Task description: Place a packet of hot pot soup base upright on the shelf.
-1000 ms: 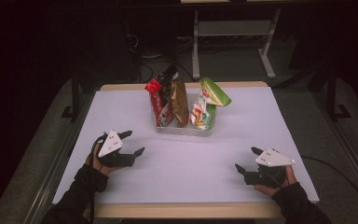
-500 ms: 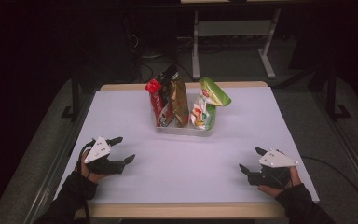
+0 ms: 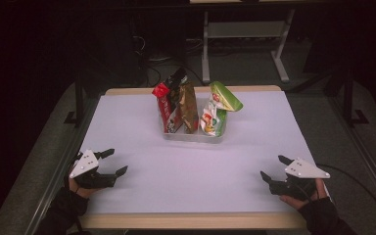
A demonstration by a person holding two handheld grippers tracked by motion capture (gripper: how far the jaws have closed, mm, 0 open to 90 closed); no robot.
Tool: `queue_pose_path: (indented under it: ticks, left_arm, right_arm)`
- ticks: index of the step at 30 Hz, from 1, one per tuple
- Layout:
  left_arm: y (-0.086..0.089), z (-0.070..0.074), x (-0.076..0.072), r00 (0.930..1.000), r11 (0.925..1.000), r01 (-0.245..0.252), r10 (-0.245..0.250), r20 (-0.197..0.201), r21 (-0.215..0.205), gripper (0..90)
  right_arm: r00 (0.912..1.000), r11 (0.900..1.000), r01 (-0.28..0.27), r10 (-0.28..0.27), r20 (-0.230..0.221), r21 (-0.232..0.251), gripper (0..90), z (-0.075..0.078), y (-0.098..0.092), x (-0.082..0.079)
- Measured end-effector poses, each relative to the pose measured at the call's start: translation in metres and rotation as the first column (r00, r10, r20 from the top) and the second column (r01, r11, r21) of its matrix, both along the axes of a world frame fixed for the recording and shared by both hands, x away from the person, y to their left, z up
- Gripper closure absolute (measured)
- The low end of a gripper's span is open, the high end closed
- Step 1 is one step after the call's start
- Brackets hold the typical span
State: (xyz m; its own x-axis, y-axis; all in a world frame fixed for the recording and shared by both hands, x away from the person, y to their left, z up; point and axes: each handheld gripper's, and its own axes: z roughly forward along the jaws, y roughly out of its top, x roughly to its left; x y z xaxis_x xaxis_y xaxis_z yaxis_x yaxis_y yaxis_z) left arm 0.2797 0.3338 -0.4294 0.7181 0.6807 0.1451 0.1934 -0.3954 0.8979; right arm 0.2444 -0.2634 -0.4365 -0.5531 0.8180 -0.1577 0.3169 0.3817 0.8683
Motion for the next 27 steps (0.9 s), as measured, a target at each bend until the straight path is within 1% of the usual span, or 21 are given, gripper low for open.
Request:
queue_pose_path:
  ticks: [3, 8, 13, 16, 18, 20, 23, 25, 27]
  left_arm:
    - [0.007, 0.0, -0.004, 1.0, 0.9999, -0.006, 0.006, 0.001, -0.009, 21.1]
    - [0.016, 0.001, -0.01, 0.9999, 0.9992, -0.008, 0.009, 0.008, -0.038, 21.7]
    - [0.024, -0.001, -0.014, 0.9994, 0.9975, -0.033, 0.034, 0.01, -0.062, 22.6]
    - [0.028, -0.003, -0.016, 0.9996, 0.9953, -0.015, 0.017, 0.021, -0.096, 22.6]
    - [0.031, -0.004, -0.018, 0.9994, 0.9928, -0.016, 0.02, 0.028, -0.118, 22.8]
    - [0.032, -0.004, -0.02, 0.9985, 0.9907, -0.021, 0.028, 0.047, -0.134, 23.1]
    - [0.035, -0.004, -0.023, 0.997, 0.9824, -0.019, 0.032, 0.07, -0.186, 24.2]
    - [0.036, -0.003, -0.024, 0.9957, 0.9794, -0.03, 0.047, 0.08, -0.2, 24.2]
    - [0.036, -0.005, -0.024, 0.9958, 0.9728, -0.032, 0.051, 0.076, -0.23, 24.2]
  right_arm:
    - [0.9999, 1.0, 0.007, -0.007, 0.008, 0.011, 19.0, 0.0, -0.006, -0.002]
    - [0.9995, 0.999, 0.021, -0.022, 0.022, 0.032, 19.0, 0.001, -0.016, -0.008]
    - [0.9989, 0.999, 0.041, -0.042, 0.022, 0.032, 19.0, -0.002, -0.022, -0.013]
    - [0.9983, 0.998, 0.054, -0.054, 0.021, 0.042, 19.0, -0.003, -0.026, -0.015]
    - [0.9979, 0.997, 0.06, -0.061, 0.022, 0.051, 19.0, -0.004, -0.029, -0.017]
    - [0.9976, 0.996, 0.064, -0.066, 0.021, 0.069, 18.7, -0.005, -0.031, -0.019]
    - [0.9966, 0.994, 0.076, -0.079, 0.026, 0.079, 18.8, -0.006, -0.032, -0.021]
    - [0.9962, 0.993, 0.08, -0.083, 0.027, 0.087, 18.7, -0.007, -0.033, -0.022]
    - [0.9954, 0.992, 0.088, -0.091, 0.03, 0.091, 18.8, -0.008, -0.034, -0.024]
